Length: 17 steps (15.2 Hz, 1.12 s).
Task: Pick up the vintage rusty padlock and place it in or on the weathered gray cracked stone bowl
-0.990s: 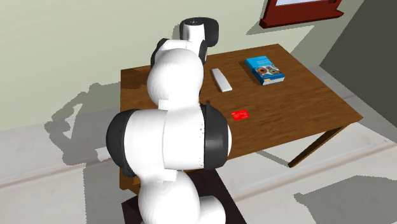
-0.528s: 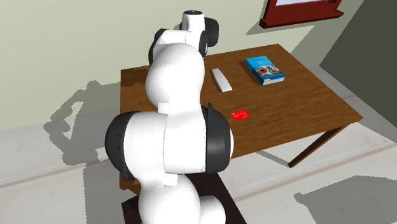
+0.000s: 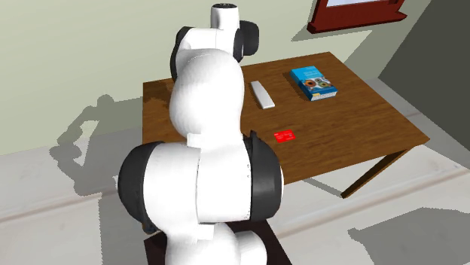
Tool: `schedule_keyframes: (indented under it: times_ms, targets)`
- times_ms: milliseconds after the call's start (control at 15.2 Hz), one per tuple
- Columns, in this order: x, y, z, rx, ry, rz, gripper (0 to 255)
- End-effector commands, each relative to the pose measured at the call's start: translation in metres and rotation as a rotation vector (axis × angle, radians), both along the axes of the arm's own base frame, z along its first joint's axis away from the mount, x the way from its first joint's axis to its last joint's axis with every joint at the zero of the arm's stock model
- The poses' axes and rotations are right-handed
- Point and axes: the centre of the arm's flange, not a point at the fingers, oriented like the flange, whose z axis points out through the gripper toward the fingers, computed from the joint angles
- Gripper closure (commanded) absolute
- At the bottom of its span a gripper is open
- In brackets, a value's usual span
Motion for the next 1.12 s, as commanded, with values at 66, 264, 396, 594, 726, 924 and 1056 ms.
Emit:
schedule_keyframes:
  times_ms: [66,264,396,594,726,924,1056]
  targets:
    - [-0.023,0.032,0.001,-0.001,0.0,0.0,255]
    - [-0.047,0.064,0.002,-0.001,0.0,0.0,255]
    - [-0.063,0.085,0.003,-0.001,0.0,0.0,255]
    - [-0.087,0.116,0.004,-0.001,0.0,0.0,255]
    - [-0.103,0.137,0.004,-0.001,0.0,0.0,255]
    - [-0.128,0.168,0.005,-0.001,0.0,0.0,255]
    - [-0.144,0.189,0.006,-0.001,0.0,0.0,255]
